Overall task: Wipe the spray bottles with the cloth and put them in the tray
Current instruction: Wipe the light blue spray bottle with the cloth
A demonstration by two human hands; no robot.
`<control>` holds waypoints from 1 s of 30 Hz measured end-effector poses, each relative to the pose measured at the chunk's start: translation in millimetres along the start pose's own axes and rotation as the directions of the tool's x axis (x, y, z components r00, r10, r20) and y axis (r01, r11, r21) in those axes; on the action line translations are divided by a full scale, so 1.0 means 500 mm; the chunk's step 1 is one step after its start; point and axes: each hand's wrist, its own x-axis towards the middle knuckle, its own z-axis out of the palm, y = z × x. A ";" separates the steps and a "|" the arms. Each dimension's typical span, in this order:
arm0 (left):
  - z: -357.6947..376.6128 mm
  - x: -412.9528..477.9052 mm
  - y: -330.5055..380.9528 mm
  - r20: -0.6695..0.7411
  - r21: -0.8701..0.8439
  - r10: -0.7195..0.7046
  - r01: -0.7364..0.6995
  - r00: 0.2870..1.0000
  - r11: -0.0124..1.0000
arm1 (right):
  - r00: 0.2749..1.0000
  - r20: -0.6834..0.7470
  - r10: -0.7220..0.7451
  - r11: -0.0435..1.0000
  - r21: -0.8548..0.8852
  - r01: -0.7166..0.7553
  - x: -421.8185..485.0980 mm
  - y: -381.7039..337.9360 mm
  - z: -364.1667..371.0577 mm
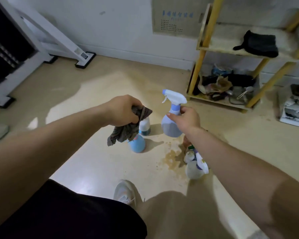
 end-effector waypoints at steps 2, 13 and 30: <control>-0.018 0.023 -0.024 0.011 0.048 0.011 -0.012 1.000 0.999 | 0.998 -0.023 0.059 0.997 -0.038 -0.060 0.033 0.022 0.047; -0.034 0.226 -0.136 -0.175 -0.046 0.043 -0.052 0.984 0.998 | 0.962 -0.035 0.269 0.963 0.041 -0.268 0.214 0.131 0.258; -0.041 0.142 -0.041 -0.143 -0.224 -0.059 0.025 0.988 0.974 | 0.964 0.026 0.265 0.960 0.089 -0.266 0.020 0.044 0.111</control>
